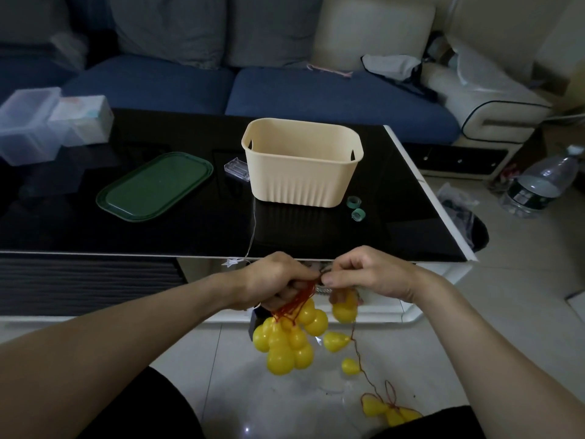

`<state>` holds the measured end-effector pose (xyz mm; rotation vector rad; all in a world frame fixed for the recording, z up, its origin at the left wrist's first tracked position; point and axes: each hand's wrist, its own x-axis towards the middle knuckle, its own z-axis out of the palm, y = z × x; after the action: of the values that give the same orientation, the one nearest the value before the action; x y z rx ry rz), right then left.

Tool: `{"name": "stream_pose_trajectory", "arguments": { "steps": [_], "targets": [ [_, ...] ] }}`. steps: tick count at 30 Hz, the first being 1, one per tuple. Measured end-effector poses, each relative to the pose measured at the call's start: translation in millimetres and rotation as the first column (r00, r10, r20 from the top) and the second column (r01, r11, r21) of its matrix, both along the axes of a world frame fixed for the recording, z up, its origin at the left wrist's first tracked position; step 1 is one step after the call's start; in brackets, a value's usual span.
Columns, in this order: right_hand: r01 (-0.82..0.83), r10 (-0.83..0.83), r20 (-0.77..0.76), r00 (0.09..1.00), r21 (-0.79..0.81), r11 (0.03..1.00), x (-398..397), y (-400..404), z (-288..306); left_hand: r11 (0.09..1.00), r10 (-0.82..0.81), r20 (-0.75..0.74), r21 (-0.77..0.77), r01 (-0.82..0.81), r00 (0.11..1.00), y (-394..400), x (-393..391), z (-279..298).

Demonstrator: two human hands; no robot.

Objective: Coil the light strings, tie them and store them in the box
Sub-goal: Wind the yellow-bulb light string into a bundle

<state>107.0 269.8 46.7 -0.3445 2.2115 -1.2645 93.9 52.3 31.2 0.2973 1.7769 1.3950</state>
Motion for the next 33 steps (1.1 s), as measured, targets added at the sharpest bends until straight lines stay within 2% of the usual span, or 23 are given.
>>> {"name": "stream_pose_trajectory", "arguments": {
  "steps": [3,5,9,11,13,16,19,24,30,33],
  "targets": [
    [0.065,-0.062,0.052,0.997,-0.046,0.997,-1,9,3,0.996,0.094,0.003,-0.010,-0.094,0.996,-6,-4,-4],
    [0.127,-0.113,0.148,0.983,-0.094,0.987,1,16,4,0.981,0.193,0.062,0.008,-0.194,0.979,-10,-9,-8],
    [0.249,-0.226,0.269,0.936,-0.054,0.967,1,28,3,0.895,0.423,0.190,0.068,-0.442,0.886,-17,-19,-10],
    [0.357,-0.338,0.262,0.904,-0.030,0.933,-2,33,0,0.838,0.496,0.247,0.115,-0.533,0.833,-19,-23,-7],
    [0.401,-0.395,0.185,0.900,0.008,0.916,-3,34,-2,0.797,0.525,0.294,0.159,-0.582,0.799,-20,-27,-3],
    [0.374,-0.375,0.008,0.927,0.055,0.926,-2,28,-4,0.768,0.526,0.347,0.199,-0.609,0.777,-22,-29,-1],
    [0.351,-0.347,-0.082,0.934,0.035,0.936,-2,17,-1,0.772,0.518,0.342,0.206,-0.601,0.784,-20,-26,2],
    [0.216,-0.196,-0.152,0.969,0.129,0.968,4,-10,0,0.732,0.506,0.400,0.269,-0.626,0.764,-18,-23,6],
    [0.084,-0.042,-0.214,0.976,0.194,0.977,6,-37,-2,0.682,0.388,0.471,0.431,-0.591,0.792,-10,-18,12],
    [0.036,0.017,-0.212,0.977,0.245,0.969,9,-46,-2,0.685,0.355,0.453,0.469,-0.557,0.818,-5,-16,12]
  ]
}}
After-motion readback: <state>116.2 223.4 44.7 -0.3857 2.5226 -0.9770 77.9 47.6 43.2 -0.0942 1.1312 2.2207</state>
